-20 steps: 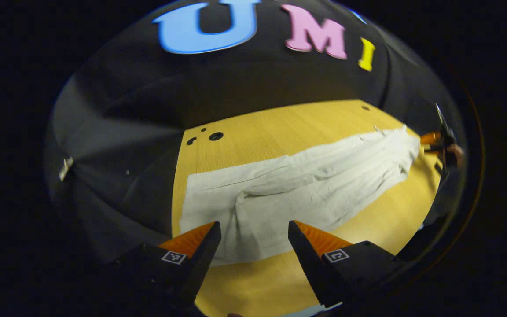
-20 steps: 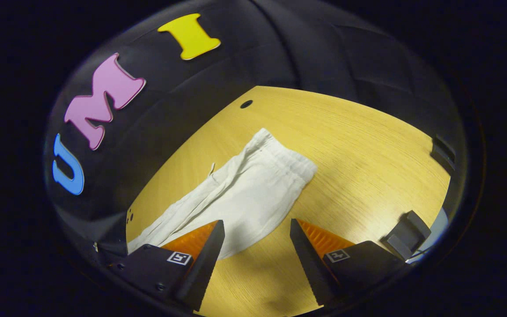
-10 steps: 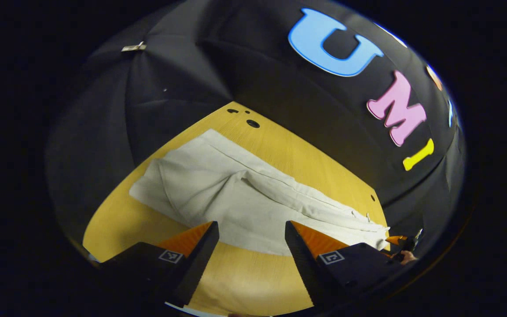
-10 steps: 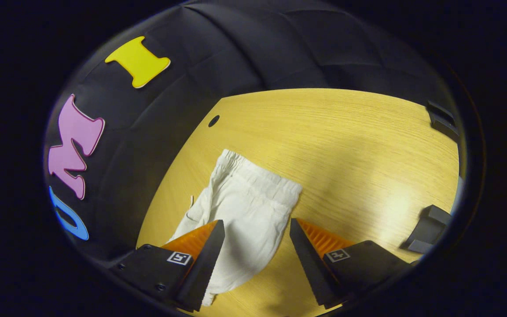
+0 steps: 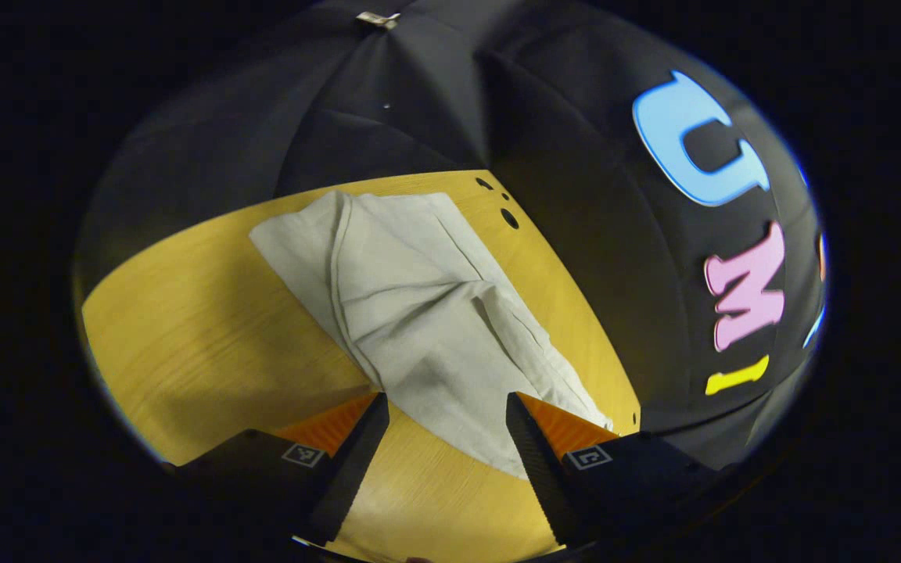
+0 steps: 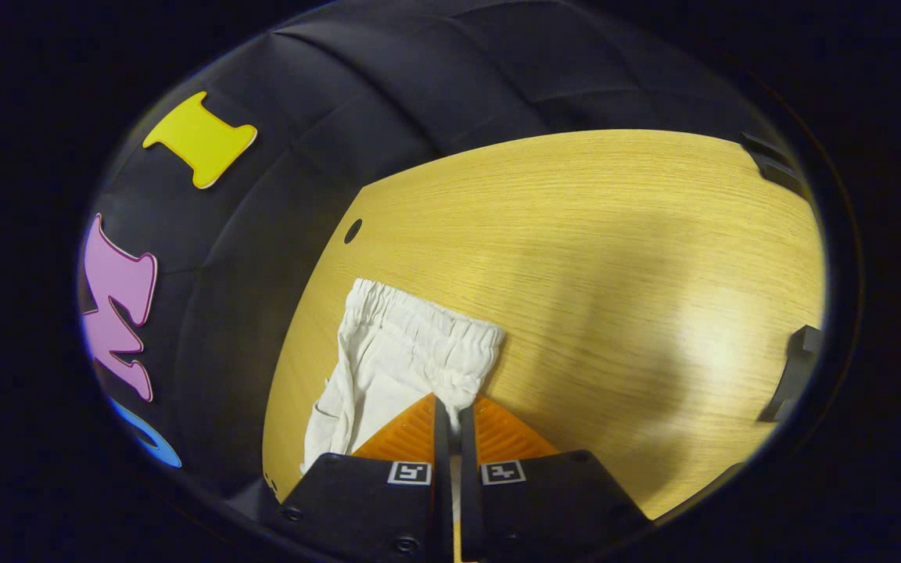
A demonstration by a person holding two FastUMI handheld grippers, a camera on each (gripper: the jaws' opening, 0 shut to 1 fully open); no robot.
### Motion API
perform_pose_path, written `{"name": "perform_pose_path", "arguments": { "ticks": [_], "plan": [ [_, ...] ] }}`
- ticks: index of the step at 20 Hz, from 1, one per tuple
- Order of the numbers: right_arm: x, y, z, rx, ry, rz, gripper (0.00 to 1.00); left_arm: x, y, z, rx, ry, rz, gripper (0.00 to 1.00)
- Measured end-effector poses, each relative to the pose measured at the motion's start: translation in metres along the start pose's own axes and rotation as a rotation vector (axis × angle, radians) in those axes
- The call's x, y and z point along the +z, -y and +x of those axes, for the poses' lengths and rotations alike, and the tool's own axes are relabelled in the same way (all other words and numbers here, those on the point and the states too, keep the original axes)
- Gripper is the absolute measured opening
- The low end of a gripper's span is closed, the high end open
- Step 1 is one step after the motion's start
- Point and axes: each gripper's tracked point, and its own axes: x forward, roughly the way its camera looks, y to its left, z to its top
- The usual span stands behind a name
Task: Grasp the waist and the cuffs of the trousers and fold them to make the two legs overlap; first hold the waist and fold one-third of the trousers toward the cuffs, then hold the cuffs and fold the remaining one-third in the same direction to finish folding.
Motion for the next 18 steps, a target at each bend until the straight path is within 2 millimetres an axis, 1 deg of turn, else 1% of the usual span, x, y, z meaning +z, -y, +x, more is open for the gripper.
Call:
{"name": "perform_pose_path", "arguments": {
  "ticks": [1,3,4,5,7,8,9,10,11,12,13,14,15,16,17,18],
  "plan": [
    [0.000,0.000,-0.001,0.004,-0.009,0.001,0.08,0.003,0.004,0.006,-0.014,0.020,-0.017,0.96],
    [0.000,0.000,-0.001,0.013,-0.020,-0.004,0.08,0.013,0.009,0.015,-0.023,0.049,-0.024,0.96],
    [-0.001,0.000,-0.001,0.016,-0.021,-0.009,0.08,0.015,0.013,0.023,-0.026,0.057,-0.025,0.93],
    [0.000,0.000,-0.001,0.019,-0.021,-0.011,0.08,0.020,0.017,0.029,-0.030,0.063,-0.031,0.96],
    [-0.001,0.001,-0.001,0.027,-0.019,-0.014,0.08,0.029,0.026,0.042,-0.032,0.070,-0.061,0.96],
    [-0.001,0.001,0.000,0.031,-0.020,-0.013,0.08,0.035,0.031,0.053,-0.027,0.074,-0.079,0.96],
    [-0.001,0.000,-0.001,0.035,-0.021,-0.014,0.08,0.038,0.036,0.063,-0.022,0.074,-0.094,0.92],
    [-0.002,0.000,-0.001,0.038,-0.021,-0.016,0.08,0.043,0.040,0.071,-0.013,0.075,-0.104,0.95],
    [-0.002,0.001,0.000,0.041,-0.021,-0.019,0.08,0.047,0.042,0.080,0.000,0.076,-0.112,0.95],
    [-0.001,0.000,0.000,0.042,-0.021,-0.021,0.08,0.048,0.039,0.089,0.038,0.072,-0.115,0.93],
    [-0.001,0.000,0.000,0.043,-0.020,-0.023,0.08,0.047,0.030,0.100,0.091,0.060,-0.109,0.66],
    [-0.002,0.000,0.000,0.043,-0.020,-0.025,0.08,0.043,0.026,0.107,0.114,0.036,-0.101,0.39],
    [-0.002,0.000,-0.001,0.042,-0.021,-0.027,0.08,0.046,0.035,0.105,0.091,0.046,-0.102,0.12],
    [-0.001,0.000,0.000,0.041,-0.021,-0.029,0.08,0.045,0.037,0.109,0.097,0.045,-0.108,0.12],
    [-0.001,-0.001,0.001,0.040,-0.023,-0.031,0.08,0.048,0.035,0.110,0.106,0.050,-0.110,0.08],
    [-0.001,-0.001,0.000,0.041,-0.023,-0.034,0.08,0.045,0.033,0.109,0.113,0.048,-0.113,0.06]
  ]
}}
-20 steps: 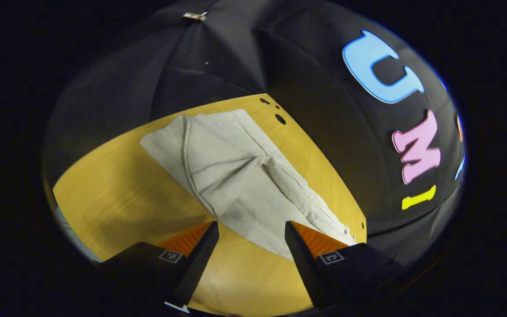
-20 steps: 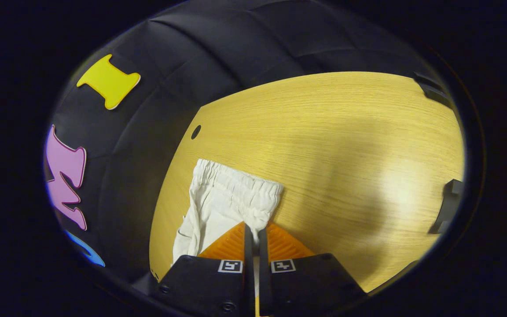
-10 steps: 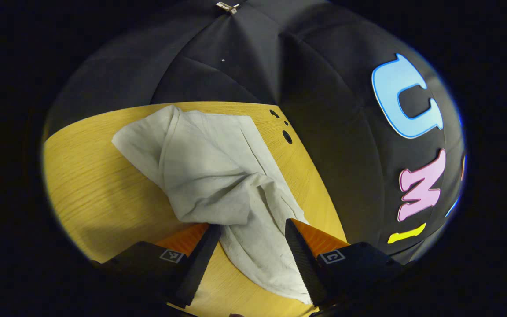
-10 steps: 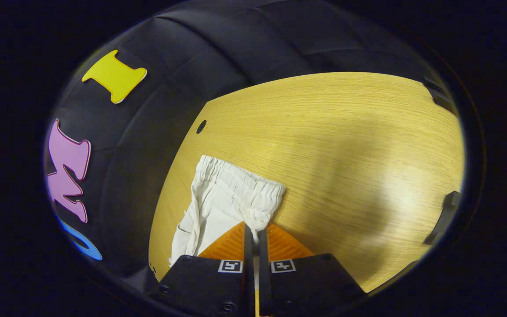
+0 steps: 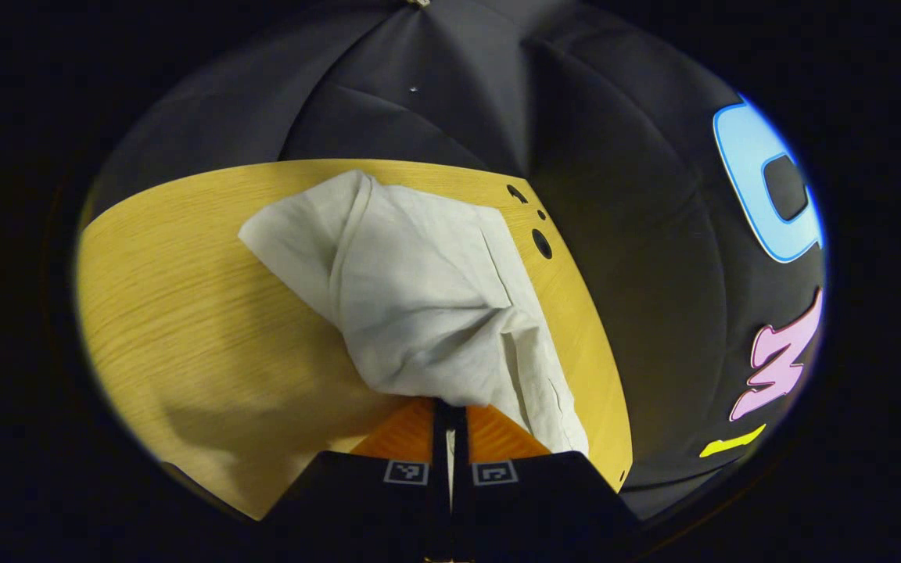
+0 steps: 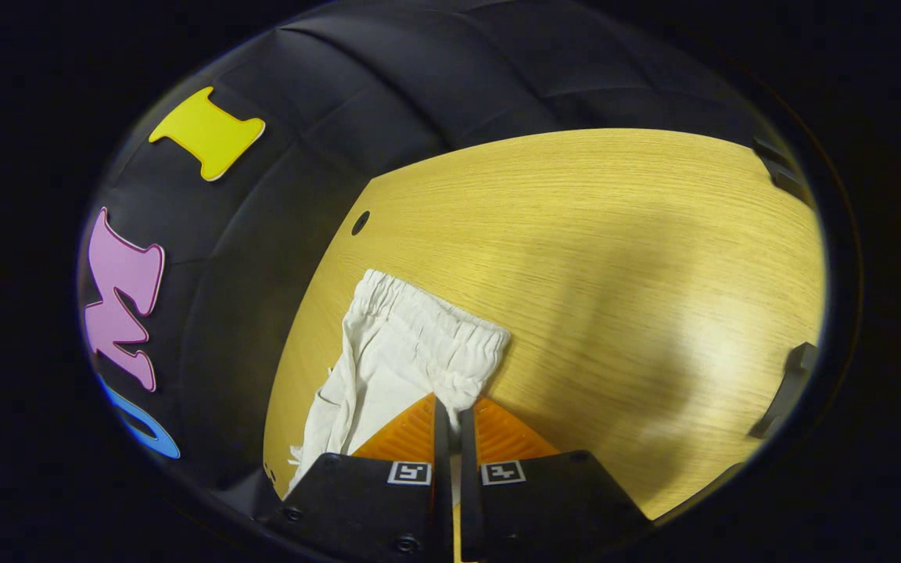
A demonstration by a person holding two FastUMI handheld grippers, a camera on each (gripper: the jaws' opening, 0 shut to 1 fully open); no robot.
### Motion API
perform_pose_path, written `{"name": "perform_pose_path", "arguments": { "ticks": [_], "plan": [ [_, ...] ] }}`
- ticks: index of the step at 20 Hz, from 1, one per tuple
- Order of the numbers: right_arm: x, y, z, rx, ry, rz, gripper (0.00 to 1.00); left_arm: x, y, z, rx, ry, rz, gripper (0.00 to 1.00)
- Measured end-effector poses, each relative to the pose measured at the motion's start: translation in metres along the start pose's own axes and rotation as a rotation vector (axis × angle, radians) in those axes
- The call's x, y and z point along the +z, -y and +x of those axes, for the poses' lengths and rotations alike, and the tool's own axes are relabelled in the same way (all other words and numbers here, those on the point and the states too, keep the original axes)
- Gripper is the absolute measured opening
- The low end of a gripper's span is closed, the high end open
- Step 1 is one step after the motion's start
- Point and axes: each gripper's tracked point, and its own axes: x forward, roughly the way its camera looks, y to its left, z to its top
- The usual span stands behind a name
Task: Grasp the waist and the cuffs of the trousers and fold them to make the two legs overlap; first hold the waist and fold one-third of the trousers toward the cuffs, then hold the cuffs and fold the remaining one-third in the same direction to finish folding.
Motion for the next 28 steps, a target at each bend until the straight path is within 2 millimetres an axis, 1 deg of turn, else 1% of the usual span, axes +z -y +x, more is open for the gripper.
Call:
{"name": "perform_pose_path", "arguments": {
  "ticks": [1,3,5,6,8,9,11,14,15,16,17,18,20,23,25,28],
  "plan": [
    [0.001,0.000,0.000,0.003,0.001,-0.002,0.08,0.000,-0.002,-0.003,0.006,-0.001,-0.008,0.06],
    [0.003,-0.001,-0.002,0.017,0.008,-0.002,0.08,-0.002,-0.008,-0.017,-0.010,0.002,-0.036,0.06],
    [0.006,-0.001,-0.005,0.031,0.019,-0.018,0.08,-0.010,-0.017,-0.030,-0.022,-0.003,-0.055,0.06],
    [0.007,-0.002,-0.007,0.037,0.018,-0.032,0.08,-0.020,-0.023,-0.039,-0.029,-0.008,-0.062,0.06],
    [0.016,-0.004,-0.012,0.055,0.037,-0.070,0.08,-0.033,-0.029,-0.064,-0.051,-0.012,-0.069,0.05],
    [0.020,-0.007,-0.016,0.069,0.048,-0.092,0.08,-0.036,-0.032,-0.073,-0.058,-0.010,-0.070,0.06],
    [0.028,-0.016,-0.022,0.099,0.065,-0.117,0.08,-0.049,-0.042,-0.093,-0.058,-0.013,-0.081,0.06],
    [0.044,-0.032,-0.034,0.153,0.098,-0.140,0.08,-0.075,-0.056,-0.111,-0.042,-0.035,-0.073,0.06],
    [0.047,-0.040,-0.038,0.169,0.108,-0.161,0.08,-0.081,-0.058,-0.117,-0.042,-0.038,-0.072,0.06],
    [0.050,-0.044,-0.041,0.182,0.112,-0.180,0.08,-0.088,-0.059,-0.121,-0.044,-0.039,-0.075,0.07],
    [0.052,-0.050,-0.050,0.196,0.116,-0.200,0.08,-0.092,-0.061,-0.125,-0.044,-0.041,-0.082,0.07],
    [0.053,-0.057,-0.056,0.215,0.122,-0.215,0.08,-0.098,-0.061,-0.128,-0.042,-0.042,-0.086,0.05],
    [0.052,-0.075,-0.073,0.260,0.132,-0.245,0.08,-0.104,-0.065,-0.134,-0.036,-0.038,-0.095,0.05],
    [0.041,-0.107,-0.086,0.331,0.129,-0.325,0.08,-0.114,-0.066,-0.140,-0.028,-0.037,-0.087,0.05],
    [0.023,-0.134,-0.095,0.390,0.114,-0.377,0.08,-0.119,-0.067,-0.142,-0.023,-0.038,-0.071,0.06],
    [-0.015,-0.168,-0.108,0.460,0.067,-0.450,0.08,-0.122,-0.068,-0.145,-0.019,-0.034,-0.084,0.06]
  ]
}}
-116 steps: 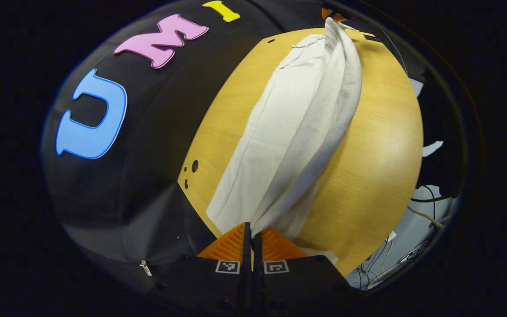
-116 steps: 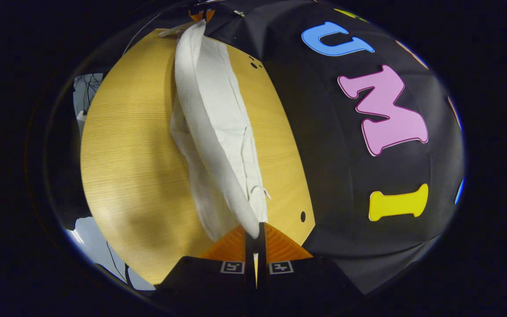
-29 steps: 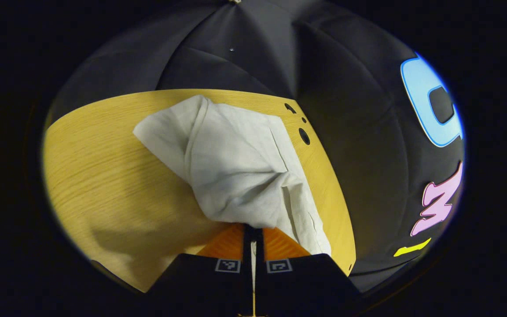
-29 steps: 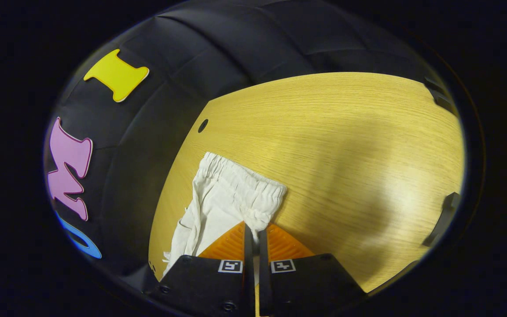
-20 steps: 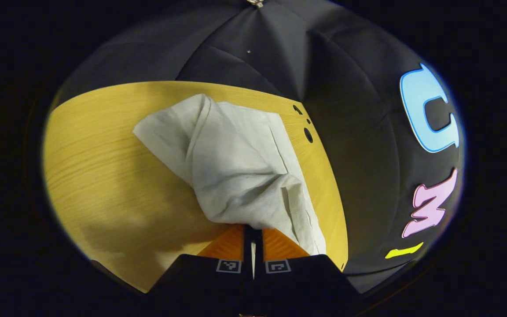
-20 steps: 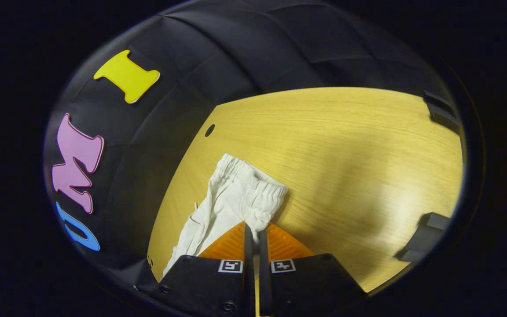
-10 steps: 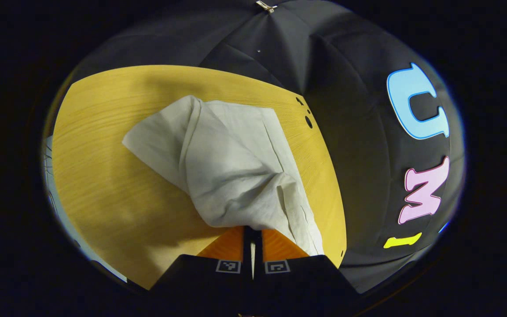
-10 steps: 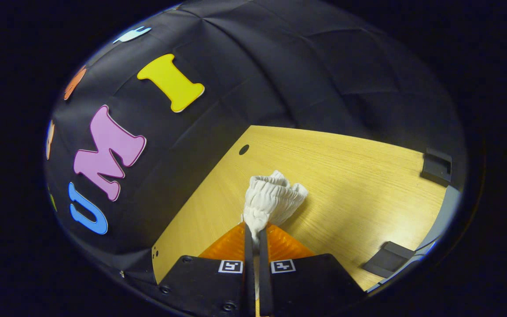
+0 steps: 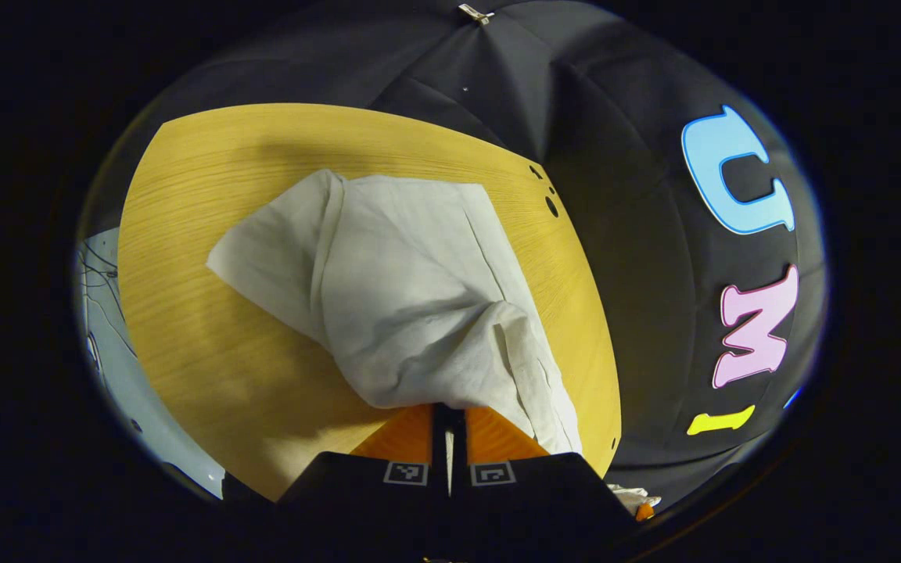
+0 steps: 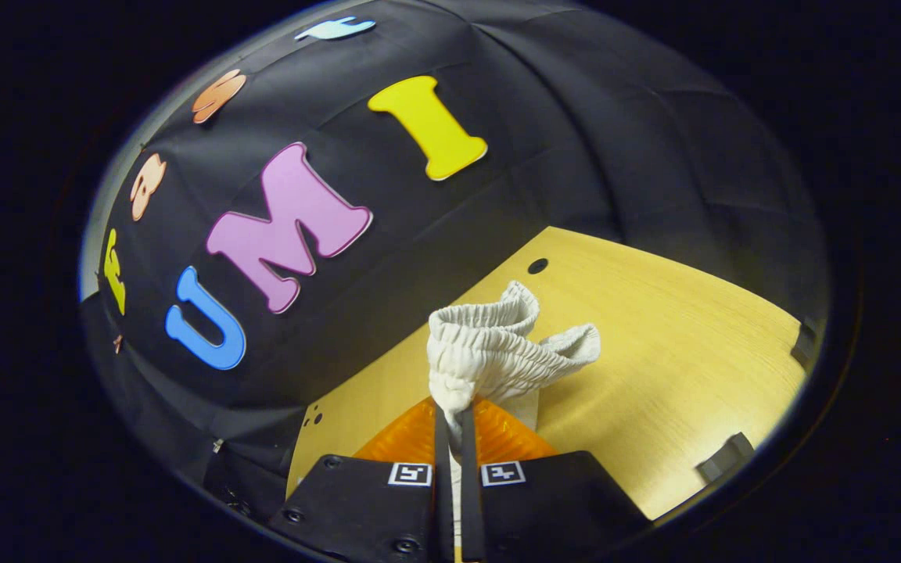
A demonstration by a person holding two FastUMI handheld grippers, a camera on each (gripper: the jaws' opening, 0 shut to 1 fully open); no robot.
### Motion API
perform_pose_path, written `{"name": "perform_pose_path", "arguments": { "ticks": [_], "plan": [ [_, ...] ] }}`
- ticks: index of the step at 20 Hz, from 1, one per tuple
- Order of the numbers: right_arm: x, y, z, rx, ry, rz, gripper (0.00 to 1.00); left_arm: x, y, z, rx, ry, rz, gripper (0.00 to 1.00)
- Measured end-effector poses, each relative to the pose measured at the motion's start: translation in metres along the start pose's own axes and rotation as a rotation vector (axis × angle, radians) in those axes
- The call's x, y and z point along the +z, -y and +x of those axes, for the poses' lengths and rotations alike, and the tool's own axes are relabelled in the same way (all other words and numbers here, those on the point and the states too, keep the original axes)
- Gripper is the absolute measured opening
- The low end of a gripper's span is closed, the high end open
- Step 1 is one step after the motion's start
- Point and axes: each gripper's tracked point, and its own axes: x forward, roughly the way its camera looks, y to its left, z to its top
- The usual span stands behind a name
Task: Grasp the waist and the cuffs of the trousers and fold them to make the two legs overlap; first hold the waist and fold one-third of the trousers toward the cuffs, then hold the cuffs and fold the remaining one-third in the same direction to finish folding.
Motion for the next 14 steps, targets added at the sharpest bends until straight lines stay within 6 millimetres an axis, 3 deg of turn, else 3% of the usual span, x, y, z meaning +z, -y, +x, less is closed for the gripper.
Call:
{"name": "perform_pose_path", "arguments": {
  "ticks": [4,7,11,14],
  "plan": [
    [-0.035,-0.065,0.010,0.102,-0.081,-0.155,0.08,-0.002,-0.003,-0.002,0.004,-0.002,-0.008,0.05],
    [-0.071,-0.100,0.010,0.170,-0.147,-0.216,0.08,-0.002,-0.003,0.000,0.007,-0.003,-0.009,0.06],
    [-0.125,-0.135,0.017,0.217,-0.233,-0.271,0.08,-0.003,-0.004,0.000,0.004,-0.008,-0.022,0.05],
    [-0.164,-0.146,0.027,0.226,-0.298,-0.334,0.08,0.000,-0.005,-0.002,0.004,-0.012,-0.028,0.05]
  ]
}}
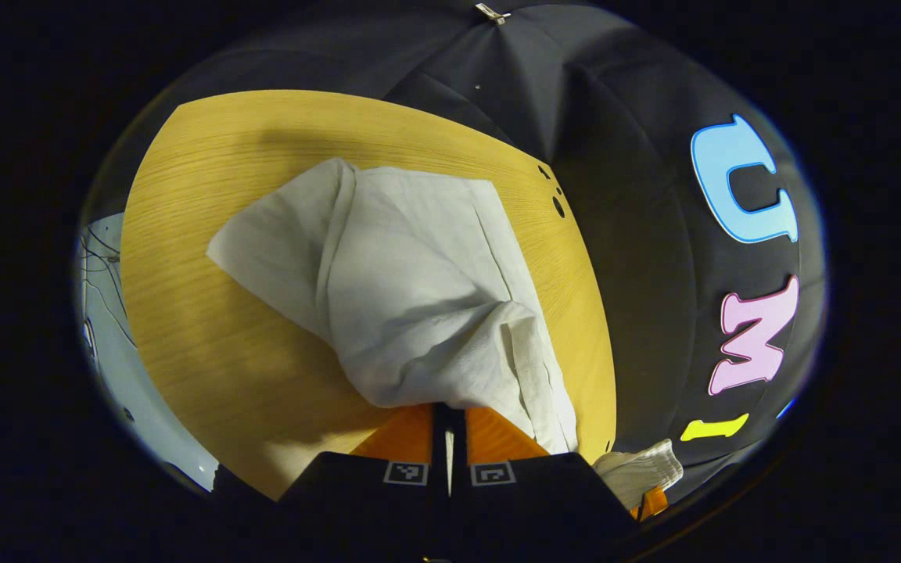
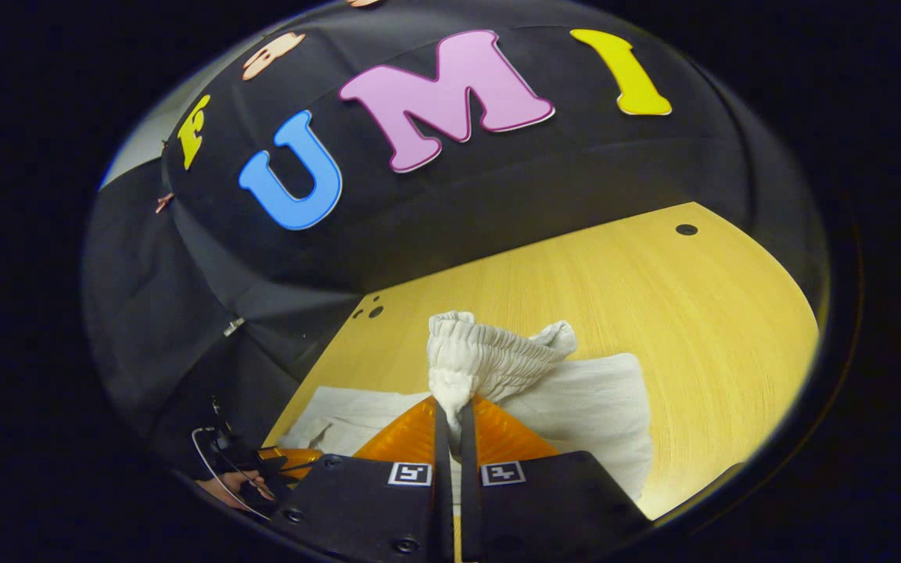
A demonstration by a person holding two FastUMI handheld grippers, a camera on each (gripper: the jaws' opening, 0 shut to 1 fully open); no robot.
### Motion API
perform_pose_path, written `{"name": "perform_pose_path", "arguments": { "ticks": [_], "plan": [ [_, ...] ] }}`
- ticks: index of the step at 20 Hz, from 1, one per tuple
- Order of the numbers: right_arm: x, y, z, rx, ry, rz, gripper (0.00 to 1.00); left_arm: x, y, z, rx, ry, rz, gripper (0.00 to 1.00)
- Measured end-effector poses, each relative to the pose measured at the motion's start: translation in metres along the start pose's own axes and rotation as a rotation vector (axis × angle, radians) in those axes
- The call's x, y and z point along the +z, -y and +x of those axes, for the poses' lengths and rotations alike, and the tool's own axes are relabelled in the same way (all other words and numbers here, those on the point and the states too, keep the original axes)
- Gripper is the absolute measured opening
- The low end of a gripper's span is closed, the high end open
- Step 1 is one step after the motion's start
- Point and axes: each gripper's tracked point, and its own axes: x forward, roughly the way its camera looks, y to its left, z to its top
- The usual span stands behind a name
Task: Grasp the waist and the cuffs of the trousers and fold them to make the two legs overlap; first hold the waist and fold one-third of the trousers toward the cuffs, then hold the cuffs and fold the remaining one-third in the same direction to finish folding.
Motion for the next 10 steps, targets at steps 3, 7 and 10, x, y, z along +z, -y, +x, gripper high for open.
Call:
{"name": "perform_pose_path", "arguments": {
  "ticks": [3,7,10],
  "plan": [
    [-0.034,-0.007,0.020,-0.004,-0.086,-0.051,0.08,-0.001,-0.001,0.002,-0.003,-0.005,-0.006,0.07],
    [-0.081,-0.031,0.039,0.033,-0.218,-0.073,0.14,0.000,0.000,0.005,-0.007,-0.008,-0.024,0.05],
    [-0.119,-0.046,0.041,0.076,-0.345,-0.053,0.33,0.001,0.000,0.008,-0.014,-0.008,-0.037,0.05]
  ]
}}
